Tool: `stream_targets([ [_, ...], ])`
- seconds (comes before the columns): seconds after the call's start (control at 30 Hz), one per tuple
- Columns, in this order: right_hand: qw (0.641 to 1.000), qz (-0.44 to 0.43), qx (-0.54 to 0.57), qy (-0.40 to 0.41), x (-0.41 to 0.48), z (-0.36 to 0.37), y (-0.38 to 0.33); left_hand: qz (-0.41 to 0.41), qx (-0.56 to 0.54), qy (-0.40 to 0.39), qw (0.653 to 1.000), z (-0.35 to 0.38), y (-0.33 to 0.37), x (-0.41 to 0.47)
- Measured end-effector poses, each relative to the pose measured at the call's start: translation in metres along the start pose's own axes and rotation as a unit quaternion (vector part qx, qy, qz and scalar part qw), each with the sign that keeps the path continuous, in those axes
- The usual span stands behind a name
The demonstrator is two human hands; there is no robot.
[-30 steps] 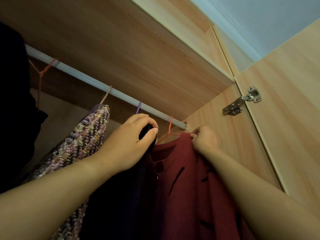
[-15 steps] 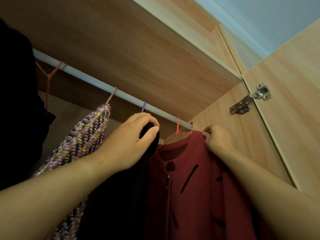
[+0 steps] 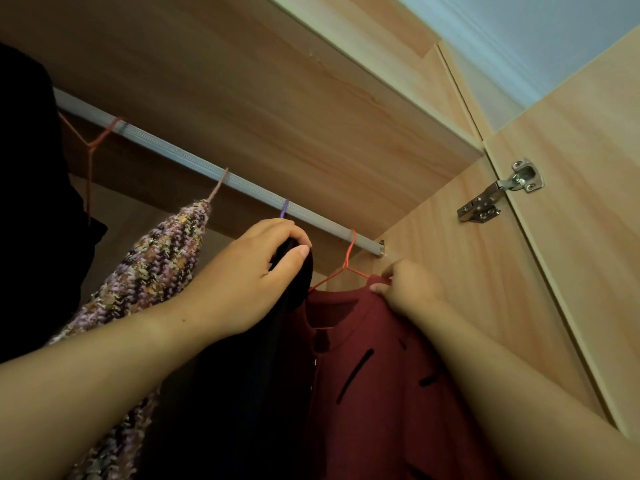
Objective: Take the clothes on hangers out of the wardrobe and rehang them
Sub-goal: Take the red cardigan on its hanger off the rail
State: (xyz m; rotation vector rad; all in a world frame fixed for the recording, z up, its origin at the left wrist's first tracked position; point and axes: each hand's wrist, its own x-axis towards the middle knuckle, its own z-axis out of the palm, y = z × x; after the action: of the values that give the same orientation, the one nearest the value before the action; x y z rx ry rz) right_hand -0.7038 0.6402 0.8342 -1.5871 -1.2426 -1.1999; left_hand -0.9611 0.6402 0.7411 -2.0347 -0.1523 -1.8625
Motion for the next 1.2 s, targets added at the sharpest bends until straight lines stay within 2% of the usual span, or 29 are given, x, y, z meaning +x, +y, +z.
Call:
stream_targets([
  [0.1, 0.999, 0.019, 0.031, -0.004, 0.000, 0.004, 0.001, 0.000, 0.006, -0.002, 1.000, -0.001, 0.000, 0.000],
  [0.3, 0.990, 0.091, 0.099, 0.051, 0.003, 0.004, -0.003, 0.005, 0.003, 0.005, 1.000, -0.002, -0.001, -0.001],
  [0.53, 0.983, 0.114, 0.109, 0.099, 0.019, -0.019, -0.013, 0.007, -0.009, 0.002, 1.000, -0.003, -0.004, -0.001],
  [0.83, 0.985, 0.108, 0.054, 0.126, -0.008, -0.054, 0.009, 0.000, 0.005, -0.019, 1.000, -0.003, -0.001, 0.001],
  [1.07, 0.993, 0.079, -0.015, 0.086, -0.108, -0.072, 0.000, -0.019, -0.006, -0.002, 1.000, 0.002, 0.020, -0.013],
  [1.2, 0.993, 0.053, -0.079, 0.075, -0.170, -0.081, -0.010, -0.011, 0.015, -0.030, 0.999, 0.008, 0.038, -0.037],
])
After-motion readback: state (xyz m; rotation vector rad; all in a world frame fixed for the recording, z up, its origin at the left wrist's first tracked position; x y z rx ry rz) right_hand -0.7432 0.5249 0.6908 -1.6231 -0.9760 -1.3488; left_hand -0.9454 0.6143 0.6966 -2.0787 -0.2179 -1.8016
